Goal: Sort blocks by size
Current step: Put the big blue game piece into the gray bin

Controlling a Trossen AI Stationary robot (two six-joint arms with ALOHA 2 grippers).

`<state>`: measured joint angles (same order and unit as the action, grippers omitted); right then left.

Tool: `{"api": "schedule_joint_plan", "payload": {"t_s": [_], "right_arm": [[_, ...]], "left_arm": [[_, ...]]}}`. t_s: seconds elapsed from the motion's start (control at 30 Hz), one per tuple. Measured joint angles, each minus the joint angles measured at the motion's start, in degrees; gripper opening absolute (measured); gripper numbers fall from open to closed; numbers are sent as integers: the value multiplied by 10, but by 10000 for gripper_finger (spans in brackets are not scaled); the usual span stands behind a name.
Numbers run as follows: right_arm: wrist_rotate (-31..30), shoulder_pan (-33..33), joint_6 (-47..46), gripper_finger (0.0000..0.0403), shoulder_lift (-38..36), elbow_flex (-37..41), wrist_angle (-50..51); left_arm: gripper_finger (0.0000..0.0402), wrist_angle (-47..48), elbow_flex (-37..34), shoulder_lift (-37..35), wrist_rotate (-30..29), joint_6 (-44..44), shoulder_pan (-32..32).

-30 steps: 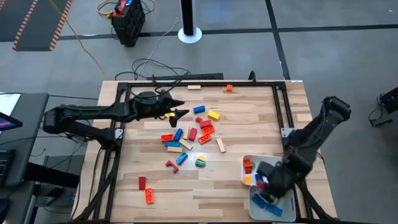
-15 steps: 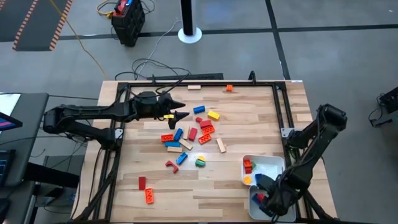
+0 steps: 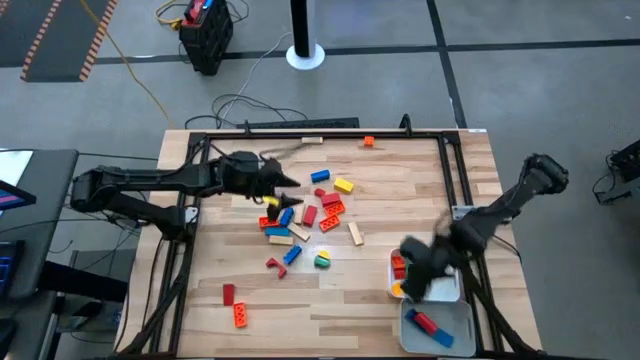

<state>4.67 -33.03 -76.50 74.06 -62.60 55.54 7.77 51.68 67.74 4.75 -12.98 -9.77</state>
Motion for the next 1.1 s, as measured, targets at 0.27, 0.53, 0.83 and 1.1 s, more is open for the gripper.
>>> {"api": "schedule_joint_plan", "payload": {"t_s": [0.27,0.53,0.83,1.1], "right_arm": [[-96,199,235,230,-13,-35,77],[-94,324,418,225,-34,-35,25],[-50,302,582,240,41,-35,-101],[-51,296,658,240,106,-46,-116]], "left_arm": [[265,106,49,39,28,13,50],[265,85,47,101,14,-79,116],[265,78,47,105,-134,-175,149],[265,124,30,110,-111,-260,173]]}}
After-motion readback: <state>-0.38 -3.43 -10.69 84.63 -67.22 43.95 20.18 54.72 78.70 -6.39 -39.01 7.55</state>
